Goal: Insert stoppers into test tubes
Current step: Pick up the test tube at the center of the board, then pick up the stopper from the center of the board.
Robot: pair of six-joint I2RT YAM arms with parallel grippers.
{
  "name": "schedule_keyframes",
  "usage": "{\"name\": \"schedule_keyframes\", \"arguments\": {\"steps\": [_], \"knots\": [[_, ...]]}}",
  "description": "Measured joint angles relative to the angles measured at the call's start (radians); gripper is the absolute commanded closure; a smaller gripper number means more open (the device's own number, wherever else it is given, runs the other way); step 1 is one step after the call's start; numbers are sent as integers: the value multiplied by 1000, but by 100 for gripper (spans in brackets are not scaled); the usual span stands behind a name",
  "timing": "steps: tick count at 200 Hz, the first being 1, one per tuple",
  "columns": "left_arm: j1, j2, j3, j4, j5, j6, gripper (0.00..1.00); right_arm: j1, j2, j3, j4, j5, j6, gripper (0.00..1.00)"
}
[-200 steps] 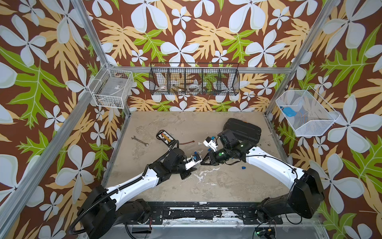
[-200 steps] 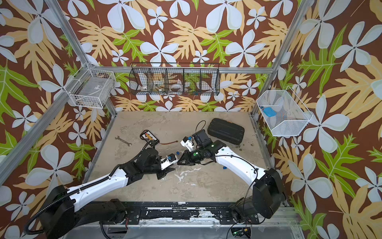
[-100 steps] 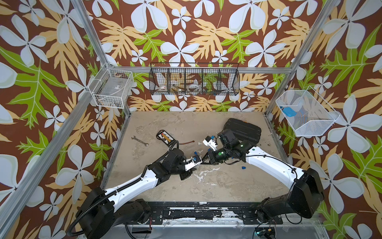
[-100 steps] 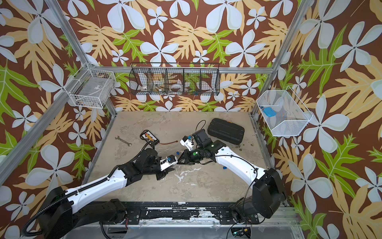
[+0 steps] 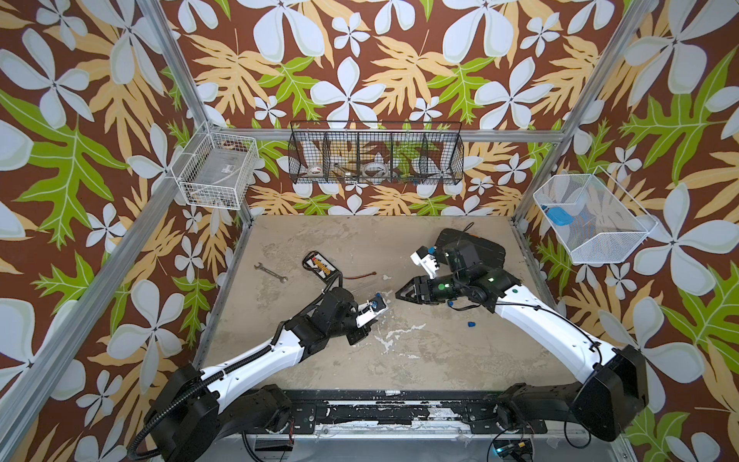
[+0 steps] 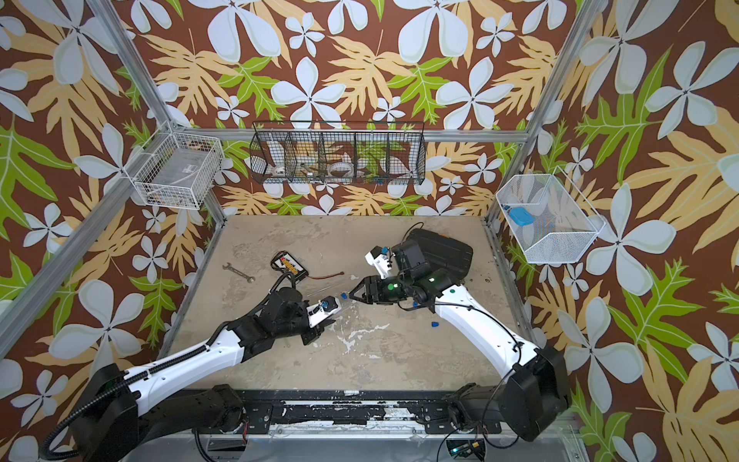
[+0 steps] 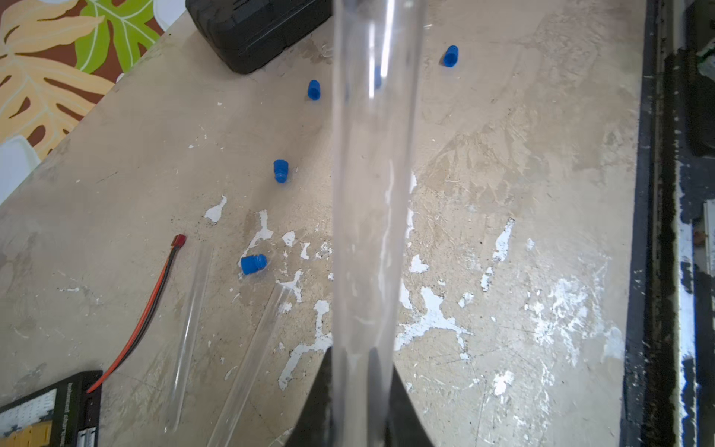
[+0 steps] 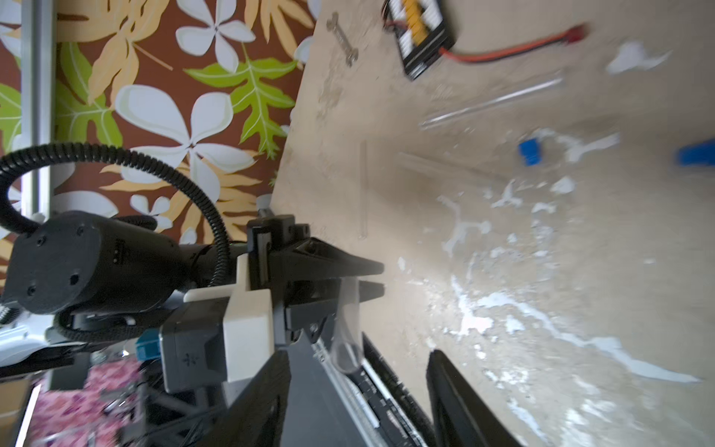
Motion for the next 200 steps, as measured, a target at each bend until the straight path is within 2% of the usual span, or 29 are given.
{"name": "schedule_keyframes", "arguments": {"steps": [57, 92, 117, 163, 200], "knots": [[0, 127, 88, -1, -172, -194, 100, -60, -50, -103, -6, 320, -190, 43], [0, 166, 117, -6, -203, -293, 100, -66, -18, -147, -5, 499, -290, 47], [0, 186, 124, 2, -209, -344, 100, -93, 26, -147, -10, 604, -295, 49], [0, 220, 137, 4, -180, -362, 100, -201, 148, -98, -95, 704, -278, 48], [0, 246, 154, 3, -160, -338, 100, -208, 259, -36, -178, 708, -268, 45]]}}
